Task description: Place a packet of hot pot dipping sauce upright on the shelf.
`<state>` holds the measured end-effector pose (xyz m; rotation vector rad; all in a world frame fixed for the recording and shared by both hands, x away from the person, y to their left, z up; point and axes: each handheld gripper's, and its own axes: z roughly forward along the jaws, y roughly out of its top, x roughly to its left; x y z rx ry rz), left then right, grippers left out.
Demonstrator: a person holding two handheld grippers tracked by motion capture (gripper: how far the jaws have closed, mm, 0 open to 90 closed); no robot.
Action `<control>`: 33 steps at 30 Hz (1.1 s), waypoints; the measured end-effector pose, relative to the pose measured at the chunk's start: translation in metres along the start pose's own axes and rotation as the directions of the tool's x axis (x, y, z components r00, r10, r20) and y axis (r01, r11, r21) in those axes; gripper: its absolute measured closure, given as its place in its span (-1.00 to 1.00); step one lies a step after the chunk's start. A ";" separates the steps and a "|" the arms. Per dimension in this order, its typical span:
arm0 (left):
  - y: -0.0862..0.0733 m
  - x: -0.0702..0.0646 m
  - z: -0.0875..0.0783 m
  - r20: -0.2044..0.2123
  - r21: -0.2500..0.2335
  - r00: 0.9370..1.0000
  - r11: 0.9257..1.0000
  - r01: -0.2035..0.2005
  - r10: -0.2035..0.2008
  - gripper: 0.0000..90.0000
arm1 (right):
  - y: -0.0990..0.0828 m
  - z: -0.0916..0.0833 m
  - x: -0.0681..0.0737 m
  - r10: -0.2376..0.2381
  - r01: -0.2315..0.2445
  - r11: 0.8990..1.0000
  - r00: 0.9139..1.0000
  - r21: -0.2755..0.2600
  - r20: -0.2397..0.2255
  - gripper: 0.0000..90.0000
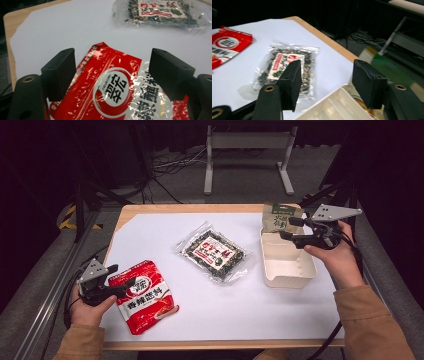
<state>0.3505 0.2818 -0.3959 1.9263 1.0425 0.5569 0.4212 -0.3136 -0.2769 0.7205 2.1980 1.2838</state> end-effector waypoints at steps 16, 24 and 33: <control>-0.002 0.012 0.001 0.000 0.014 0.999 0.998 0.054 -0.054 -0.68 | -0.011 0.004 0.048 -0.014 0.011 0.999 0.996 -0.036 -0.090 -0.11; -0.004 0.013 0.002 -0.041 0.027 0.999 0.999 0.027 -0.026 -0.56 | -0.017 0.009 0.062 -0.001 -0.005 0.998 0.994 -0.060 -0.112 -0.11; -0.008 0.025 0.002 -0.086 0.069 0.992 0.992 0.103 -0.097 -0.37 | -0.028 0.017 0.074 0.029 -0.038 0.997 0.991 -0.063 -0.131 -0.10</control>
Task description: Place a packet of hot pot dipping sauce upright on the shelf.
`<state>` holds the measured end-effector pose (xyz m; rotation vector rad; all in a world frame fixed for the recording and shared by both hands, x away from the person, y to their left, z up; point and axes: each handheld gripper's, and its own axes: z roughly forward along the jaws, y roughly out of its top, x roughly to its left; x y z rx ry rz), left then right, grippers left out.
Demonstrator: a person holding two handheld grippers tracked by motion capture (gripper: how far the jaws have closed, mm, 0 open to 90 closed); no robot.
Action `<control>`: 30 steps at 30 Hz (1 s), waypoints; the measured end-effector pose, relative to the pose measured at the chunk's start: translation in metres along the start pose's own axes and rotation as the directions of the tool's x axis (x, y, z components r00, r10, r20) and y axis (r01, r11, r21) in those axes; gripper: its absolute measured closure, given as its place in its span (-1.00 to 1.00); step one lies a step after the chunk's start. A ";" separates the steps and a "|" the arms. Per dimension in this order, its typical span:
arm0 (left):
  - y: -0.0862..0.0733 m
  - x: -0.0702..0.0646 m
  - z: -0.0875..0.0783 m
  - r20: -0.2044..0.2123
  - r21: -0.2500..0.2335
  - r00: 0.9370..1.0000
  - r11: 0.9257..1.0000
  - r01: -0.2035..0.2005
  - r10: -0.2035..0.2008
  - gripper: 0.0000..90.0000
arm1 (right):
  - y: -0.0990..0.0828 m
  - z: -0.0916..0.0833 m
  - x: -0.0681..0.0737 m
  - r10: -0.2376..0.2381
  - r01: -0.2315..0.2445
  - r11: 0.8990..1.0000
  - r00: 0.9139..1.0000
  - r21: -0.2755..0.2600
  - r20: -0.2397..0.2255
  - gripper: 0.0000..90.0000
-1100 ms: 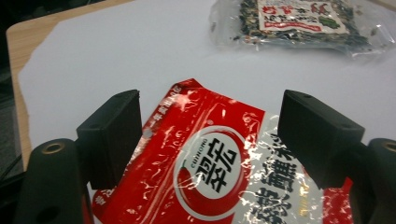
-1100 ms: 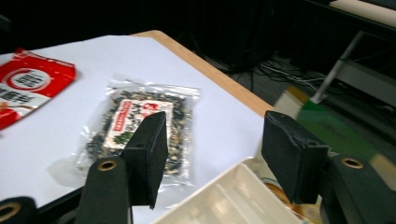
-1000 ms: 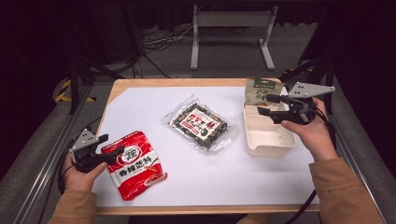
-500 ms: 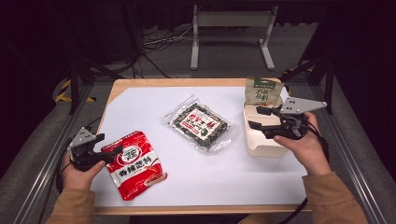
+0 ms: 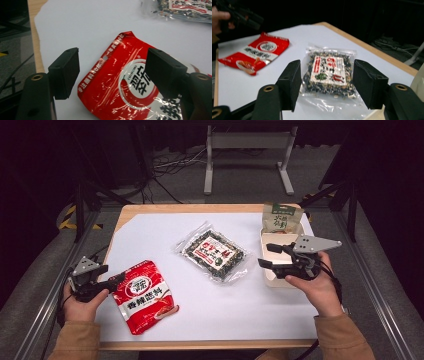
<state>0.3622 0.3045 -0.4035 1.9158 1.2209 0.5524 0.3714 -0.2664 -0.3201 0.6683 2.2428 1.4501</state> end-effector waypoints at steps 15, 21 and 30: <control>-0.013 0.019 0.025 -0.019 0.062 0.998 0.996 0.064 -0.063 -0.41 | -0.011 0.020 0.010 -0.007 0.009 0.998 1.000 0.060 -0.026 -0.05; -0.017 0.027 0.032 0.083 0.071 0.991 0.993 0.100 -0.105 -0.46 | -0.015 0.030 0.015 -0.011 0.016 0.997 0.998 0.075 -0.059 -0.04; -0.022 0.036 0.037 0.127 0.097 0.981 0.986 0.135 -0.147 -0.44 | -0.018 0.036 0.017 -0.008 0.015 0.997 0.997 0.082 -0.079 -0.06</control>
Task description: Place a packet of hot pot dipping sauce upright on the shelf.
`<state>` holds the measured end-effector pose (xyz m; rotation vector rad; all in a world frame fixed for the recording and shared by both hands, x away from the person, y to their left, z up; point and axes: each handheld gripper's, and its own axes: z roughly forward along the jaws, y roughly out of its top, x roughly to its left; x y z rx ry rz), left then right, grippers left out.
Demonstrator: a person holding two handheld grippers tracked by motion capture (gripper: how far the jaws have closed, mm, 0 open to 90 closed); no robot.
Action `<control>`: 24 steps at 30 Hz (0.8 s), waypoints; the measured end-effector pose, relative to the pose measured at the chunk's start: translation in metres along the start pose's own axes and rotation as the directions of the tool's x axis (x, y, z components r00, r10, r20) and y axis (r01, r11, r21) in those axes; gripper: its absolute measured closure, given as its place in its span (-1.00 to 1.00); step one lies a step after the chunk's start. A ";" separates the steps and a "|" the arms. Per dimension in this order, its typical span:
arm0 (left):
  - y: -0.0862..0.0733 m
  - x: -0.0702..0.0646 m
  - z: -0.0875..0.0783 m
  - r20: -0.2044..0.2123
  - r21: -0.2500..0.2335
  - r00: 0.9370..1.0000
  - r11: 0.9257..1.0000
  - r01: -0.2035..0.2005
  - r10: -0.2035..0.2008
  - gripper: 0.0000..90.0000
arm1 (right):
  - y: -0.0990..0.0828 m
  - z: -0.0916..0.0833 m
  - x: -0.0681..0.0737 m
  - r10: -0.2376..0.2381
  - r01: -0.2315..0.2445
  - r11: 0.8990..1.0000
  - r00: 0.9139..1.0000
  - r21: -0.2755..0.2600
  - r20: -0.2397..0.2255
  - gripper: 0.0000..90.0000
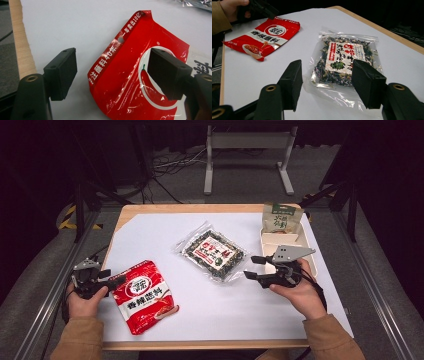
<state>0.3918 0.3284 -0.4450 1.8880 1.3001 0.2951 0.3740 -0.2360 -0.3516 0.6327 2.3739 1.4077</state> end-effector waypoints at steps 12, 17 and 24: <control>-0.001 0.005 0.002 0.074 0.036 0.996 0.999 0.038 -0.041 -0.27 | -0.001 0.002 0.001 -0.004 0.004 1.000 1.000 -0.003 -0.008 -0.06; -0.001 0.004 -0.004 0.111 0.012 0.992 0.998 0.058 -0.059 -0.18 | -0.001 0.002 0.001 0.000 0.000 1.000 1.000 -0.014 -0.018 -0.08; 0.001 -0.010 -0.012 0.115 0.001 0.993 1.000 -0.001 0.001 -0.08 | -0.001 0.002 0.001 0.001 -0.002 1.000 1.000 -0.017 -0.022 -0.10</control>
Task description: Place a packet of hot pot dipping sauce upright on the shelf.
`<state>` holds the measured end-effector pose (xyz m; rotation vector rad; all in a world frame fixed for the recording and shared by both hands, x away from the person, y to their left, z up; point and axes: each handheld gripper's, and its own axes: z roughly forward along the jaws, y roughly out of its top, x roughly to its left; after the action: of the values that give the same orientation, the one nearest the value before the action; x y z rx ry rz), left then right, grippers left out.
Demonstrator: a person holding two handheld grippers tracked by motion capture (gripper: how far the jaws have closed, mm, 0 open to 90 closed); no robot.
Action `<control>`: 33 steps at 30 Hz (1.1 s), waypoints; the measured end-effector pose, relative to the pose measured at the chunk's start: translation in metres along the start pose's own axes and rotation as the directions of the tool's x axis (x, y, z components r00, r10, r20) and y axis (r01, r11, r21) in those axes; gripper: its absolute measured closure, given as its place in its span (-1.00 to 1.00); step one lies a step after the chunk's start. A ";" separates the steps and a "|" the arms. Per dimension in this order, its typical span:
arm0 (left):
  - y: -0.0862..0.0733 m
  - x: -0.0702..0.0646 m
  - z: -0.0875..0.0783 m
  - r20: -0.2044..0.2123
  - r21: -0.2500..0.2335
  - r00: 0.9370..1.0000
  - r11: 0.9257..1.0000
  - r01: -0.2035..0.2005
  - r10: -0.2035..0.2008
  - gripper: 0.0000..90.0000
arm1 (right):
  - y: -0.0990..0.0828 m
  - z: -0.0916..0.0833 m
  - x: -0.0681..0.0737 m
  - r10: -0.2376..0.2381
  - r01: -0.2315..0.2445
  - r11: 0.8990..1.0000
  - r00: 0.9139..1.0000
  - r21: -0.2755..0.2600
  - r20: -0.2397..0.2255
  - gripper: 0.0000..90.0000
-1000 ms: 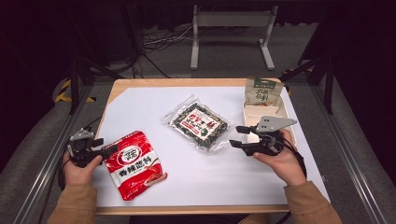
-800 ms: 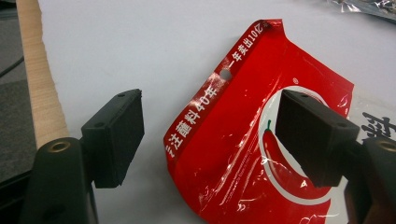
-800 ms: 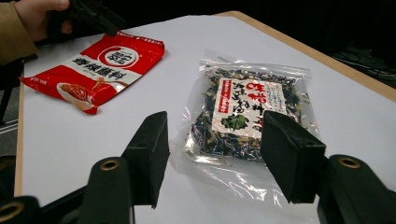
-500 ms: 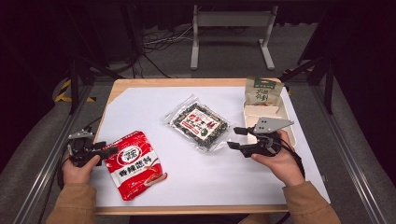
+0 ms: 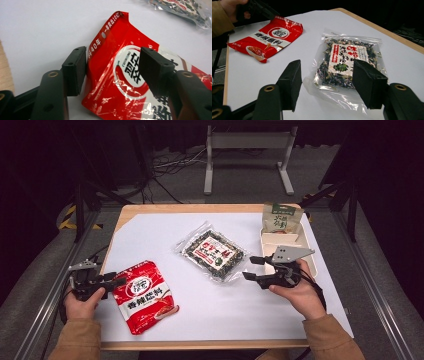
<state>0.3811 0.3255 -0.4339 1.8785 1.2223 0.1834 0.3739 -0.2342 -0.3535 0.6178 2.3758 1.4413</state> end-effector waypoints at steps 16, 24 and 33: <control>0.000 -0.008 0.025 -0.044 0.161 0.997 0.985 -0.055 0.063 0.11 | -0.001 0.006 0.003 -0.012 0.012 1.000 1.000 -0.004 -0.016 -0.12; -0.001 -0.005 0.023 -0.113 0.145 0.991 0.988 -0.059 0.076 0.73 | -0.002 0.007 0.003 -0.022 0.022 1.000 1.000 -0.008 -0.016 -0.09; 0.005 -0.006 0.009 -0.100 0.084 0.993 0.995 -0.058 0.066 0.99 | -0.001 0.006 0.003 -0.019 0.018 1.000 1.000 -0.021 -0.019 -0.06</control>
<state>0.3860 0.3146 -0.4342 2.0000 1.2569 0.2706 0.3744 -0.2285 -0.3574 0.5779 2.3716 1.4688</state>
